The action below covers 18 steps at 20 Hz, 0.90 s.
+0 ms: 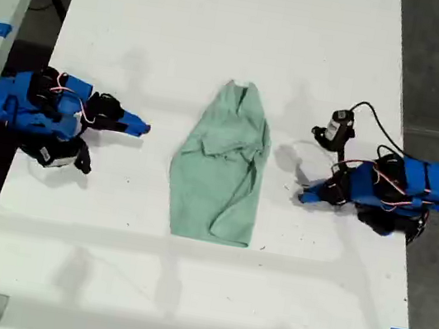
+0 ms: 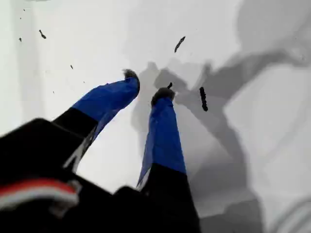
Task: Fold t shirt
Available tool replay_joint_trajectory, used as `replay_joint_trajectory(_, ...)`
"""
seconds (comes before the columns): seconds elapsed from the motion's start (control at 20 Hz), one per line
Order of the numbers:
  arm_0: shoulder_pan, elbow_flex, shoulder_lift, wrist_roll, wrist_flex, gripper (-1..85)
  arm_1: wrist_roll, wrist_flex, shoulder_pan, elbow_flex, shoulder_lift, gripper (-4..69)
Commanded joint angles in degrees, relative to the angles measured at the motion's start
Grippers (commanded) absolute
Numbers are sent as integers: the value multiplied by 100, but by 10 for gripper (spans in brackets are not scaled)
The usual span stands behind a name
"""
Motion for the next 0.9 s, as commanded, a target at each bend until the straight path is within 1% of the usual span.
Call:
replay_joint_trajectory(0.0, 35, 246, 0, -35, 9, 90, -114, -149, 466, 290, 70, 83)
replay_joint_trajectory(0.25, -35, 246, 0, -35, 9, 92, -114, -149, 466, 290, 70, 83)
replay_joint_trajectory(0.4, 79, 246, 0, -9, 9, 115, -114, -149, 466, 290, 70, 83)
replay_joint_trajectory(0.45, 229, 246, 35, 299, -53, 28, -114, -149, 466, 290, 70, 83)
replay_joint_trajectory(0.5, 378, 246, 35, 536, -149, -2, -114, -149, 466, 290, 70, 83)
replay_joint_trajectory(0.55, 439, 246, 35, 422, -132, -2, -114, -149, 466, 290, 70, 83)
replay_joint_trajectory(0.6, 404, 246, 35, -44, -44, 14, -114, -149, 466, 290, 70, 83)
replay_joint_trajectory(0.65, 466, 246, 35, -536, -35, -2, -114, -149, 466, 290, 70, 83)
replay_joint_trajectory(0.7, 686, 246, 35, -431, -299, -3, -114, -149, 466, 290, 70, 83)
replay_joint_trajectory(0.75, 1266, 246, 44, -475, -510, -3, -114, -149, 466, 290, 70, 83)
replay_joint_trajectory(0.8, 1187, 246, 44, -483, -782, -3, -114, -149, 466, 290, 70, 83)
replay_joint_trajectory(0.85, 1099, 158, 44, -888, -932, -3, -114, -149, 466, 290, 70, 83)
